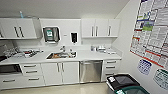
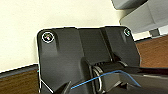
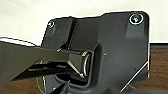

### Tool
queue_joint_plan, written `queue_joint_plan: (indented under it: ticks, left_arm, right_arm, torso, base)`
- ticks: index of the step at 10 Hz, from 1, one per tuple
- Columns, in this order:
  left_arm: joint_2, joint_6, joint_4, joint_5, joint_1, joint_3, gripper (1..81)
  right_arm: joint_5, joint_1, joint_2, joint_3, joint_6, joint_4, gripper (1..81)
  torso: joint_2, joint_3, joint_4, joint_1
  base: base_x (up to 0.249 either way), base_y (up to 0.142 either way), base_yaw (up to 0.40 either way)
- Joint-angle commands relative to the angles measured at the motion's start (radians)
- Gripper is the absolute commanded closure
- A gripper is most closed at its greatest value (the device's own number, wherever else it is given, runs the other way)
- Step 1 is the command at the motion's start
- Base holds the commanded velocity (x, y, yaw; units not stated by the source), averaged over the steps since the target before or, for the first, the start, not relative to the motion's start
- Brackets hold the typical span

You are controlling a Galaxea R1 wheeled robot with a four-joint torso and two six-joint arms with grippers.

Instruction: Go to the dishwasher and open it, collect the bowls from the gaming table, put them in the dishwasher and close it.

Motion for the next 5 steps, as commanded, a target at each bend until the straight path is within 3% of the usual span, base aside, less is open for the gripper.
queue_joint_plan:
  ticks: [1,5]
  left_arm:
    - [-0.02,0.01,-0.001,0.048,-0.063,0.01,1.0]
    - [-0.022,0.01,-0.002,0.048,-0.061,0.01,1.0]
  right_arm:
    - [-0.045,0.053,-0.018,0.01,-0.001,-0.009,1.0]
    - [-0.045,0.054,-0.014,0.01,-0.002,-0.009,1.0]
  torso:
    - [0.0,0.0,0.0,0.0]
    - [0.0,0.0,0.0,0.0]
  base:
    - [0.1,0.0,0.0]
    - [0.101,0.0,0.0]
